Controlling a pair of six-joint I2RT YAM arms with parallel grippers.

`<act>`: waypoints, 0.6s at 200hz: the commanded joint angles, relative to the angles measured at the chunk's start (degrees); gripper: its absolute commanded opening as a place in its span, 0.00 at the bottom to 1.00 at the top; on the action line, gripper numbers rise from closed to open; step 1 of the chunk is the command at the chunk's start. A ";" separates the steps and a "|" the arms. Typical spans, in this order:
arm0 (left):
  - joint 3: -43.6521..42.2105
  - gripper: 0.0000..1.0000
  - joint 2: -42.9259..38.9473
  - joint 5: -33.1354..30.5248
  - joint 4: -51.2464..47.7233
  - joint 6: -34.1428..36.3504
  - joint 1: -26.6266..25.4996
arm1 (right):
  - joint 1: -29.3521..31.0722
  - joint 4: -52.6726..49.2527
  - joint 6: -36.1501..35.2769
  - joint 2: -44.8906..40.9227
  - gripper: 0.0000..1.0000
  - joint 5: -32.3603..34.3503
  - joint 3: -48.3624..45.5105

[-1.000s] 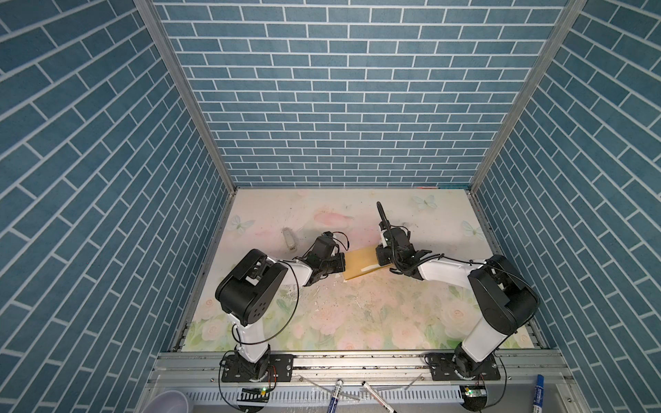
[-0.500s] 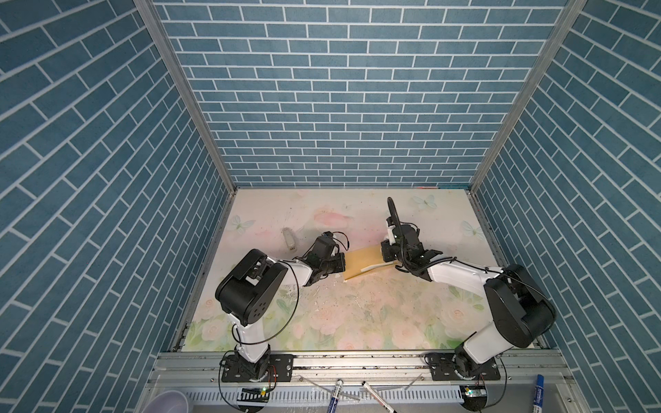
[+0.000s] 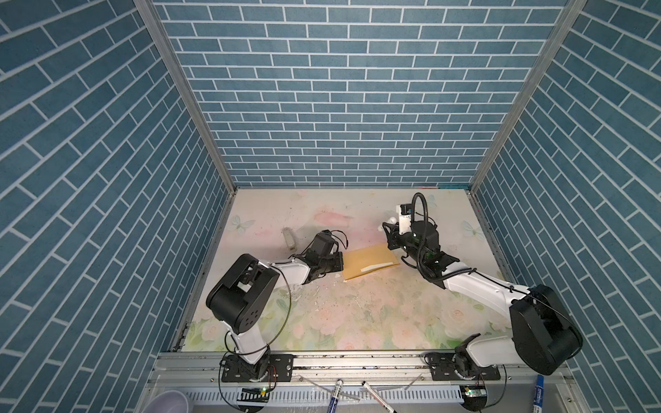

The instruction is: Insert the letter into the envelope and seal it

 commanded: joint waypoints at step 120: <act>1.40 1.00 -28.76 -5.42 3.16 -2.01 1.15 | -0.33 25.07 -7.70 -2.46 0.00 -12.18 -5.29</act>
